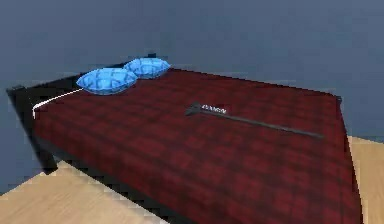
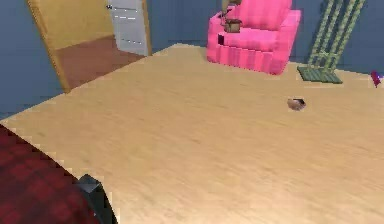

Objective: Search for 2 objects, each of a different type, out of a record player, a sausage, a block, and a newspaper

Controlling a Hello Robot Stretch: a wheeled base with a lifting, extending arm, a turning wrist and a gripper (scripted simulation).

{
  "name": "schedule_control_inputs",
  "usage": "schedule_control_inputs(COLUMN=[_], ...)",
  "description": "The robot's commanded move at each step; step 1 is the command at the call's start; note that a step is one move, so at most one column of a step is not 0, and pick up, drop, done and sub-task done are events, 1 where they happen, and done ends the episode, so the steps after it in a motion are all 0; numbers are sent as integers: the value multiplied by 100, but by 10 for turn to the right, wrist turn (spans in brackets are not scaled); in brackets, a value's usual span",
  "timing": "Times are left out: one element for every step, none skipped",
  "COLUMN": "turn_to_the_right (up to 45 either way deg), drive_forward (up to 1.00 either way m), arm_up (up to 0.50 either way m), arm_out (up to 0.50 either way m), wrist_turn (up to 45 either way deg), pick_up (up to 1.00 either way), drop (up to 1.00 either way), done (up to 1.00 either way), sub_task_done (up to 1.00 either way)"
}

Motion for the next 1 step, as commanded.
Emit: schedule_control_inputs(turn_to_the_right=[450], drive_forward=[0], arm_up=[0], arm_out=[0], wrist_turn=[0], pick_up=[0], drop=[0], done=[0], sub_task_done=[0])
